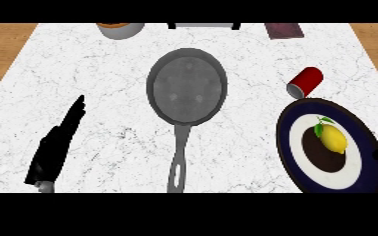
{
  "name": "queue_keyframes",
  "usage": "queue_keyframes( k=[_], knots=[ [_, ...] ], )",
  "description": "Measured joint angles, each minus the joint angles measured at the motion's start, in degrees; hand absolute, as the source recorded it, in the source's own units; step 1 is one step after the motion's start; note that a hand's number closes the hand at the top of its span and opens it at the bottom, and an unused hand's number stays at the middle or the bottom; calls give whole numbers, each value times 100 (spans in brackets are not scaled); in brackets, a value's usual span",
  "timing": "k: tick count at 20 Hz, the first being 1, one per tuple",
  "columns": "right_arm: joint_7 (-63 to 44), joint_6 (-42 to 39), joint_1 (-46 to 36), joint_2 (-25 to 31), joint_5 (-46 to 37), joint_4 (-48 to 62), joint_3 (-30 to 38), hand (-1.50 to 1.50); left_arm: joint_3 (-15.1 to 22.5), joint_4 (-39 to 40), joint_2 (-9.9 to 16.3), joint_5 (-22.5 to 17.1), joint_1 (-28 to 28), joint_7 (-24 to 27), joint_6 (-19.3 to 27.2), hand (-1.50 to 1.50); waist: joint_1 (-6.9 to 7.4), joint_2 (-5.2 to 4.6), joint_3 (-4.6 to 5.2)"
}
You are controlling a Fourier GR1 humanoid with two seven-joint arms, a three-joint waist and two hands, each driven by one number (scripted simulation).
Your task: Pick the lemon from the plate and place it in the pan
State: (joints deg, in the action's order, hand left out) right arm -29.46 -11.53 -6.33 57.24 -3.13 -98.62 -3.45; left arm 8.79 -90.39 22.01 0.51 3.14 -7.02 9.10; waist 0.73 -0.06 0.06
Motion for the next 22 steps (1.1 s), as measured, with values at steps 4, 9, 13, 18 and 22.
queue_keyframes(
  k=[4,9,13,18,22],
  knots=[
    [-850,-422,-461,-230,-49,-115,-350,-150,-75,-23,-30,10,35,-8,-71,0,6,0,1],
    [-1447,-934,-1002,-576,-342,162,-778,-150,-19,-168,-181,193,23,-135,-1,0,19,-2,-2],
    [-1898,-1348,-1299,-830,-559,398,-1114,-150,-12,-16,-306,274,-1,-42,7,0,9,-5,-3],
    [-2197,-1606,-1349,-1101,-722,407,-1336,-150,-200,92,-265,226,40,106,-159,0,-22,3,-2],
    [-2158,-1744,-1379,-1368,-946,637,-1334,-150,-302,-25,-263,246,138,78,-264,0,-31,5,-4]
  ],
)
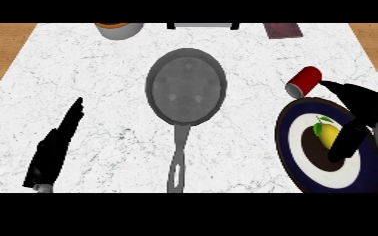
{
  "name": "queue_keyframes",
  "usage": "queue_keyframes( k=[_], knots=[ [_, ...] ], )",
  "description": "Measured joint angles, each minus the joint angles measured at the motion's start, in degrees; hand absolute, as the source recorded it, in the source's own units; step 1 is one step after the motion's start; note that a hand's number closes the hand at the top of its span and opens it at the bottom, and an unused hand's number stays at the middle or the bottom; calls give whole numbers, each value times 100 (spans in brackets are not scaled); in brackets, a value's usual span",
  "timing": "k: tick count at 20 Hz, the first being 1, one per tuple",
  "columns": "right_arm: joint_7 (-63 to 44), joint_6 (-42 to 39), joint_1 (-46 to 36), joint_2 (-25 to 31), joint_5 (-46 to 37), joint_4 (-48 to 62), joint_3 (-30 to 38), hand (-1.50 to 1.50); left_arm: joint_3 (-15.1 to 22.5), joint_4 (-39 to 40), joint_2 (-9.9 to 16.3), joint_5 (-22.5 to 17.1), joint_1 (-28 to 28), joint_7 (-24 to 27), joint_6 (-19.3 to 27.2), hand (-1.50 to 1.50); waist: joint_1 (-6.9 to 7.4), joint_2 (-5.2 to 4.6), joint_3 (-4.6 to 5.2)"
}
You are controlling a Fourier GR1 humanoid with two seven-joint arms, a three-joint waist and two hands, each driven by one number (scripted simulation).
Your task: Pick the lemon from the plate and place it in the pan
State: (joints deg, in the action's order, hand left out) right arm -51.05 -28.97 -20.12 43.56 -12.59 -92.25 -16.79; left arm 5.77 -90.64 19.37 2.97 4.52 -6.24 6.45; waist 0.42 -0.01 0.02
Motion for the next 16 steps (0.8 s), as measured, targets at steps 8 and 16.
queue_keyframes(
  k=[8,16],
  knots=[
    [-154,-162,-7,-327,-482,256,-119,-150,-20,-160,-131,161,6,-170,-37,0,-10,3,0],
    [-53,-362,3,-631,-953,711,-7,-150,-61,-245,-288,338,20,-253,-67,0,-15,2,-1]
  ],
)
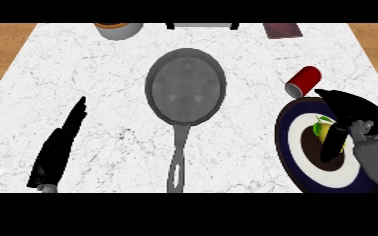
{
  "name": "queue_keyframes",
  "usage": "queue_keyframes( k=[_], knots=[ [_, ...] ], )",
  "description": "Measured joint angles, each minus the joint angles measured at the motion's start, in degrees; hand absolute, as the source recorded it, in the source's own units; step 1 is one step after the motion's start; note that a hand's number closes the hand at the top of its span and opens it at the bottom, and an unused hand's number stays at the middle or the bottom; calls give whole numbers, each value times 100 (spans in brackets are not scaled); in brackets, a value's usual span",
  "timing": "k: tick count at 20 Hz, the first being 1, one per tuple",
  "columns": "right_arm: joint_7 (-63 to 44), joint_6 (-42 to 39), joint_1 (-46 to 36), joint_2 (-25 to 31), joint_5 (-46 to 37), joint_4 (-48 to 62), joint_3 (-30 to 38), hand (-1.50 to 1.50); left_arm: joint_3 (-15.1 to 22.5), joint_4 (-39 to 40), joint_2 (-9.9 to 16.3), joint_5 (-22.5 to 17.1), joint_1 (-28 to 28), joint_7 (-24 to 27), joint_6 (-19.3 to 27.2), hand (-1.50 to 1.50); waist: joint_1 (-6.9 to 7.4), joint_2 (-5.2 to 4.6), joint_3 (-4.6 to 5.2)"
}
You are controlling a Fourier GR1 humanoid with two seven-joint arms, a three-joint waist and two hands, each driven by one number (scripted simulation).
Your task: Pick the lemon from the plate and place it in the pan
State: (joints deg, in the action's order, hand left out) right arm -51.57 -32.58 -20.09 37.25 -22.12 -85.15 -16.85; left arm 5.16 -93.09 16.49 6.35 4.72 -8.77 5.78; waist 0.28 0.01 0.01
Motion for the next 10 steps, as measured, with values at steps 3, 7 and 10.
queue_keyframes(
  k=[3,7,10],
  knots=[
    [35,-29,235,-32,-193,-91,52,-150,-128,56,30,-45,31,53,-118,0,-13,2,-1],
    [113,-41,320,-303,-541,119,93,-150,-188,105,-42,28,-4,113,-193,0,-10,1,0],
    [257,-101,369,-411,-807,250,225,-150,-272,35,-70,59,-30,33,-281,0,-11,0,0]
  ],
)
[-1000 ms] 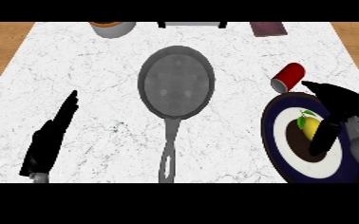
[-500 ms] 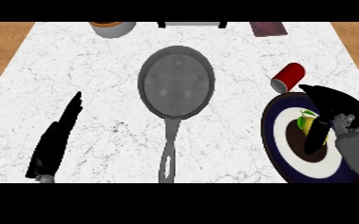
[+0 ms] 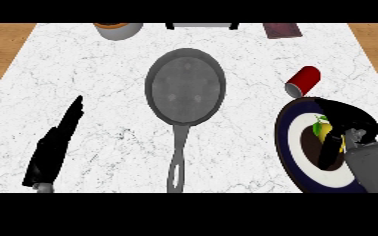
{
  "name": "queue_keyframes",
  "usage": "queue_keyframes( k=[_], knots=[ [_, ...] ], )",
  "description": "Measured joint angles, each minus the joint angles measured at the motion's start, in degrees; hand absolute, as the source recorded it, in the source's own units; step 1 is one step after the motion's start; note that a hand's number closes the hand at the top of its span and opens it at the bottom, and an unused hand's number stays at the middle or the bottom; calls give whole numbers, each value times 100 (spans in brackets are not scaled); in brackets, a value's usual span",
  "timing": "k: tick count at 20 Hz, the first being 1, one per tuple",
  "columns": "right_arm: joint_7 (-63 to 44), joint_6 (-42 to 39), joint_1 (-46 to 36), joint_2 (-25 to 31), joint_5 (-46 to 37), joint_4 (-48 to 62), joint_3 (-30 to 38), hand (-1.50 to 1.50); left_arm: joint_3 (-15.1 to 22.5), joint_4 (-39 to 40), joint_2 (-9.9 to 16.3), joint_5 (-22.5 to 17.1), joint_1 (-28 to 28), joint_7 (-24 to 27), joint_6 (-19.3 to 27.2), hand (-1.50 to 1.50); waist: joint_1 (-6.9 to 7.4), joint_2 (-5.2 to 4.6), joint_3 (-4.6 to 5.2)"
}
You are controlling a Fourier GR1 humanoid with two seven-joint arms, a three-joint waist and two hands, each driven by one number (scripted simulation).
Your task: Pick the lemon from the plate and place it in the pan
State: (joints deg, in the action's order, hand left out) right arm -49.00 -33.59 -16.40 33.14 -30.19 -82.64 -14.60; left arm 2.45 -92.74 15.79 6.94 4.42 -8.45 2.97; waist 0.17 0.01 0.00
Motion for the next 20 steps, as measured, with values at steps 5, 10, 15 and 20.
queue_keyframes(
  k=[5,10,15,20],
  knots=[
    [387,125,5,-152,-461,500,159,-150,-79,-22,-87,95,-84,-92,-78,0,3,-2,-1],
    [647,164,-6,-366,-821,755,337,150,-208,-8,-161,144,-57,-57,-207,0,3,-1,-1],
    [1057,463,-50,-548,-1054,981,512,150,-223,6,-272,246,5,-4,-234,0,0,10,18],
    [1403,669,128,-667,-1075,1065,730,150,-288,-129,-287,237,-11,-124,-331,0,0,36,47]
  ],
)
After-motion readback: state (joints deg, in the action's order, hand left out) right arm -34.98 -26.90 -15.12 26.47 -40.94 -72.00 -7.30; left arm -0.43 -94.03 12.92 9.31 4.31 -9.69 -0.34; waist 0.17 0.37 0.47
